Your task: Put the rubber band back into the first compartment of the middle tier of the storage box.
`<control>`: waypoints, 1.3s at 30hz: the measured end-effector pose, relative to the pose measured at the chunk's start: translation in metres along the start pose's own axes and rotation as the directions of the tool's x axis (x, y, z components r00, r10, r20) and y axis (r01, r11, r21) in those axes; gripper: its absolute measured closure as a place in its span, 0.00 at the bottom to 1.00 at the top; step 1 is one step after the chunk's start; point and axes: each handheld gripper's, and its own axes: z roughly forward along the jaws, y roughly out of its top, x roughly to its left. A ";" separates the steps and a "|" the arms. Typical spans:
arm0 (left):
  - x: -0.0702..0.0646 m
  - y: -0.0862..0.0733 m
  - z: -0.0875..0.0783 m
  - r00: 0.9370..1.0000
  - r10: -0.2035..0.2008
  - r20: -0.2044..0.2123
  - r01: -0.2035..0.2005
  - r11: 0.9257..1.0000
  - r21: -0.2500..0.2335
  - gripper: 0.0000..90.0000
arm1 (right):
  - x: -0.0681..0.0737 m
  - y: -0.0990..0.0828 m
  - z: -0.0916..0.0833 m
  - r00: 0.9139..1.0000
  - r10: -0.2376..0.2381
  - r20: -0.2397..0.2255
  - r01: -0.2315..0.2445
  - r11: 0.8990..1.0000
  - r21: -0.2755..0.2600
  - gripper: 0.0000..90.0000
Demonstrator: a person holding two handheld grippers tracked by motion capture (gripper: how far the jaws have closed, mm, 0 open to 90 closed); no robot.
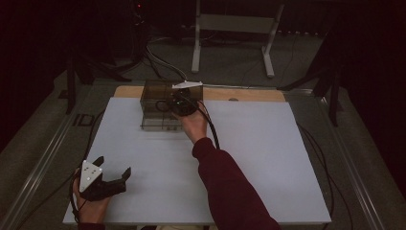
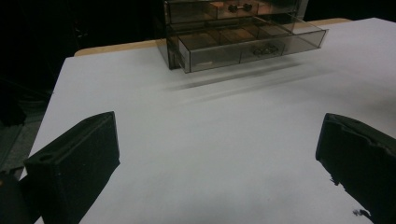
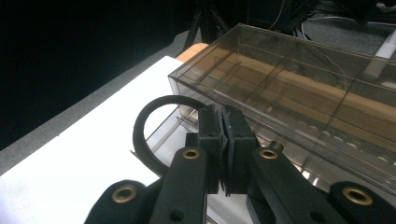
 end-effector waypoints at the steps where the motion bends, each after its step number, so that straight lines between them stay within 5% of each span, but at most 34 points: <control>1: 0.000 0.000 0.000 1.000 0.000 0.001 0.000 1.000 0.000 0.00 | 0.000 0.000 0.001 1.000 -0.002 0.000 0.002 1.000 0.000 0.99; 39: -0.001 0.001 0.001 1.000 -0.004 0.012 0.004 1.000 -0.006 0.00 | 0.007 -0.005 0.038 1.000 0.023 0.002 -0.023 1.000 0.020 0.98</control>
